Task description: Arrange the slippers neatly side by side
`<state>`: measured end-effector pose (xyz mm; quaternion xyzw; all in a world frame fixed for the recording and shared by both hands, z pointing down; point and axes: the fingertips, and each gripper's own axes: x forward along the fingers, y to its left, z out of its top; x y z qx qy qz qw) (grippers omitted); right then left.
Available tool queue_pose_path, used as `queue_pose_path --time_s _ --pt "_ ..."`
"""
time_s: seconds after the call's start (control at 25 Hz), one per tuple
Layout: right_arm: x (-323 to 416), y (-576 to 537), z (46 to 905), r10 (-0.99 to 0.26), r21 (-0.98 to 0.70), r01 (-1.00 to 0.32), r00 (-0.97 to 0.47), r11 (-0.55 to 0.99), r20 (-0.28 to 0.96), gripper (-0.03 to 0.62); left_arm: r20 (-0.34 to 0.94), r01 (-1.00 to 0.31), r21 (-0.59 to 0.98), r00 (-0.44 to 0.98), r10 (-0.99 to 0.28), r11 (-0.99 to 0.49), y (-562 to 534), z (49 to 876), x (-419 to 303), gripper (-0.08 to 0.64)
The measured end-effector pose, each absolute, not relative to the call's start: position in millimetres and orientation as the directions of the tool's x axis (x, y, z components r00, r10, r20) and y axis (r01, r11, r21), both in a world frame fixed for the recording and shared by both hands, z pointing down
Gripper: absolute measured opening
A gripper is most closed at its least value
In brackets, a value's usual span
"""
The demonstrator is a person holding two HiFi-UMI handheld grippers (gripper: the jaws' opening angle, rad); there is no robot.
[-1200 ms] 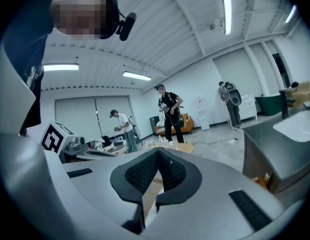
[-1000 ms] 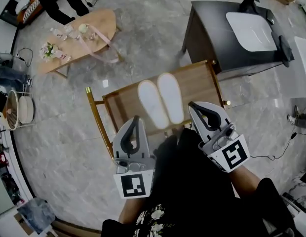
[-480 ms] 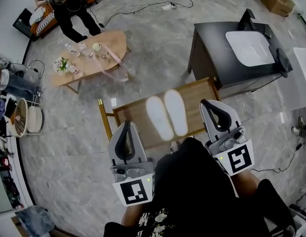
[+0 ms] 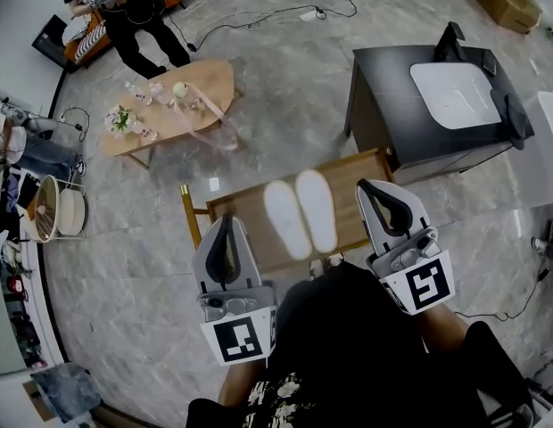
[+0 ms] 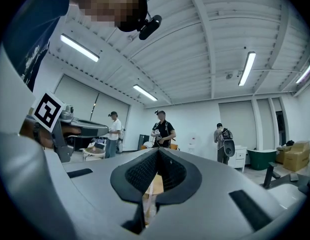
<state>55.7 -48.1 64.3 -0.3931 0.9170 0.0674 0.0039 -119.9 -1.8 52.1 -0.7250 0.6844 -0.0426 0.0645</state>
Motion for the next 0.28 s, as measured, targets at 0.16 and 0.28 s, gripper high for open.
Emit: queue_pose_path --time_s 0.16,0.28 --pt "57 -59 65 -0.703 0.116 -0.705 -0.709 0.700 -0.065 -0.003 -0.010 -0.989 -0.144 0.040 -0.999 -0.038 -10 56 -117 0.002" --pt "59 -68 64 -0.690 0.122 -0.694 -0.719 0.709 -0.079 -0.003 -0.009 -0.988 -0.151 0.023 -1.000 -0.021 -17 57 -114 0.003"
